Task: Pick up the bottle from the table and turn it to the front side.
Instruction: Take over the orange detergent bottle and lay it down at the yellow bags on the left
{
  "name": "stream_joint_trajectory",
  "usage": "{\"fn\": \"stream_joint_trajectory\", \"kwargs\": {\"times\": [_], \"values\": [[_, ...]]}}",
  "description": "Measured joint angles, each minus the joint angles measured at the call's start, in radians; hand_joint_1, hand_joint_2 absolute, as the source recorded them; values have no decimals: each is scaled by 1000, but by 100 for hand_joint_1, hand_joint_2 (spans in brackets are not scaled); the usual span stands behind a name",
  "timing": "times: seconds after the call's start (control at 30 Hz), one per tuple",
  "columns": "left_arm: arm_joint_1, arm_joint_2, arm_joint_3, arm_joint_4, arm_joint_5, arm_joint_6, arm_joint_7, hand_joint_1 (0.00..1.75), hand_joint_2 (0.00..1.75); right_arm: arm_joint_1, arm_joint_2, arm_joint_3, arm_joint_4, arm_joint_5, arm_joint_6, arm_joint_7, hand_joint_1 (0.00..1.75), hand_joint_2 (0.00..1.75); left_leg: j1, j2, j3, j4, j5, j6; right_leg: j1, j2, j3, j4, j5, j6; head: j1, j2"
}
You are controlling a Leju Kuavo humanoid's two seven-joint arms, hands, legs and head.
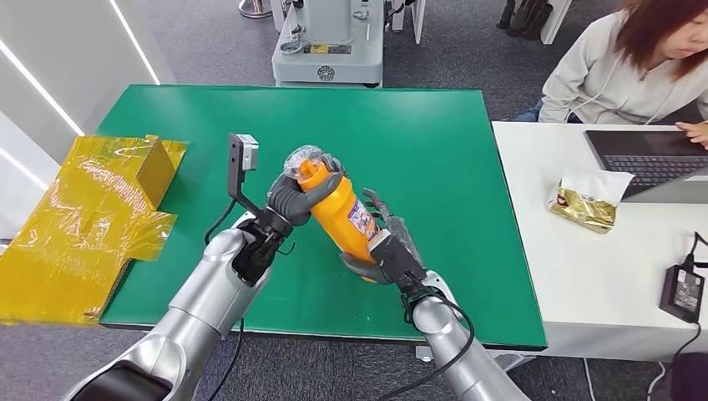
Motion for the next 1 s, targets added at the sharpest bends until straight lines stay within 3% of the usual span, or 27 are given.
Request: {"fn": "stream_joint_trajectory", "kwargs": {"times": [0.33, 0.6, 0.83, 1.0], "values": [[-4, -8, -24, 4, -46, 39, -30, 175, 175, 17, 0, -9, -63, -3, -6, -2, 0, 175, 0, 0, 0, 0, 0, 0, 0, 0, 0, 0, 0, 0, 0, 0], [-73, 32, -30, -1, -314, 300, -154, 175, 175, 86, -23, -16, -197, -4, -1, -1, 0, 175, 0, 0, 0, 0, 0, 0, 0, 0, 0, 0, 0, 0, 0, 0], [-118, 72, -30, -30, -734, 578, -209, 175, 175, 162, -57, 5, -356, 5, -12, -1, 0, 175, 0, 0, -1, 0, 0, 0, 0, 0, -1, 0, 0, 0, 0, 0], [-144, 83, -30, -41, -823, 615, -206, 175, 175, 184, -76, 27, -435, 14, -14, 4, 0, 175, 0, 0, -1, 0, 0, 0, 0, 0, -1, 0, 0, 0, 0, 0]]}}
